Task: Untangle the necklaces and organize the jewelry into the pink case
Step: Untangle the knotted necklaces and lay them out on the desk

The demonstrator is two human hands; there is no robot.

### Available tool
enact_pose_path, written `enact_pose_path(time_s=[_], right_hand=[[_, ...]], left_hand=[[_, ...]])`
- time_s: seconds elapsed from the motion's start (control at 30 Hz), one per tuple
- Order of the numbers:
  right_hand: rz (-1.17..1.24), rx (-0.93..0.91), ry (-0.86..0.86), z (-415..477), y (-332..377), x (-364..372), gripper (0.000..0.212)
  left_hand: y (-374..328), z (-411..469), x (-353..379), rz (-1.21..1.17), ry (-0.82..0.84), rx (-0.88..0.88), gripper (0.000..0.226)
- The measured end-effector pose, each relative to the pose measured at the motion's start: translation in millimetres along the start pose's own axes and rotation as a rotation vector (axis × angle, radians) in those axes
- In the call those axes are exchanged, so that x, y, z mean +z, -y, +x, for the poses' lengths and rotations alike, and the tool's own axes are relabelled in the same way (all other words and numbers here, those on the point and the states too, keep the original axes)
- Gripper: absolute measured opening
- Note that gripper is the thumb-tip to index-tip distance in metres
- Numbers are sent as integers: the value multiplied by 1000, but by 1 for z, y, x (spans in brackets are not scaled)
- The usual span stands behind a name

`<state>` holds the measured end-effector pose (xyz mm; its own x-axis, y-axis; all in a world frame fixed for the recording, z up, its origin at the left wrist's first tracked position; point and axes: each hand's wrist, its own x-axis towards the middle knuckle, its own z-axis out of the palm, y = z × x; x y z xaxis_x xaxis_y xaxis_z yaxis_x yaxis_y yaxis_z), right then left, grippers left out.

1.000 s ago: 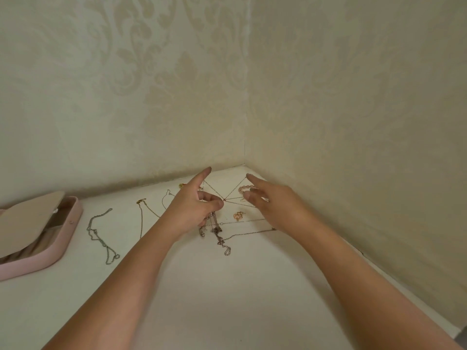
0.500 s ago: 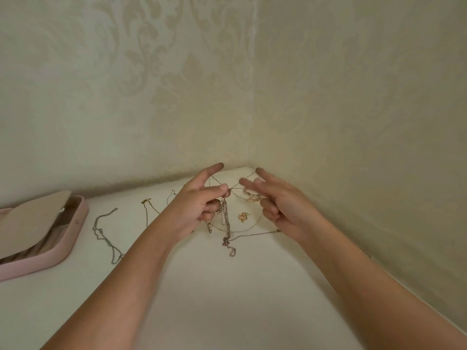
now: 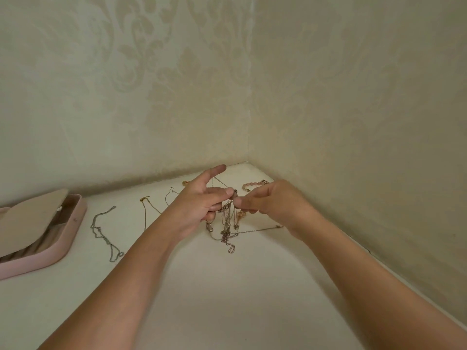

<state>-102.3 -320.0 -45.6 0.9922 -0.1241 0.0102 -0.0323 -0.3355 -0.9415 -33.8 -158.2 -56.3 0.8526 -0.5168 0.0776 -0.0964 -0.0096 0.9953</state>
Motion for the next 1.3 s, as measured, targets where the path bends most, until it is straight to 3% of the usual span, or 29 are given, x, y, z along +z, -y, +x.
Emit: enact_pose_path(time_s=[0.3, 0.47, 0.63, 0.8, 1.03, 1.3], right_hand=[[185, 1, 1, 3, -7, 8, 11], [420, 64, 118, 6, -9, 13, 21], [623, 107, 156, 6, -8, 7, 9], [423, 103, 100, 5, -8, 4, 13], [233, -48, 6, 5, -5, -2, 7], [581, 18, 265, 7, -2, -3, 23]], left_hand=[[-2, -3, 3, 76, -64, 83, 64], [-3, -3, 4, 68, -71, 118, 59], [0, -2, 3, 120, -5, 97, 56], [4, -1, 5, 264, 52, 97, 59], [5, -1, 10, 248, 26, 128, 71], [-3, -5, 8, 107, 10, 108, 68]])
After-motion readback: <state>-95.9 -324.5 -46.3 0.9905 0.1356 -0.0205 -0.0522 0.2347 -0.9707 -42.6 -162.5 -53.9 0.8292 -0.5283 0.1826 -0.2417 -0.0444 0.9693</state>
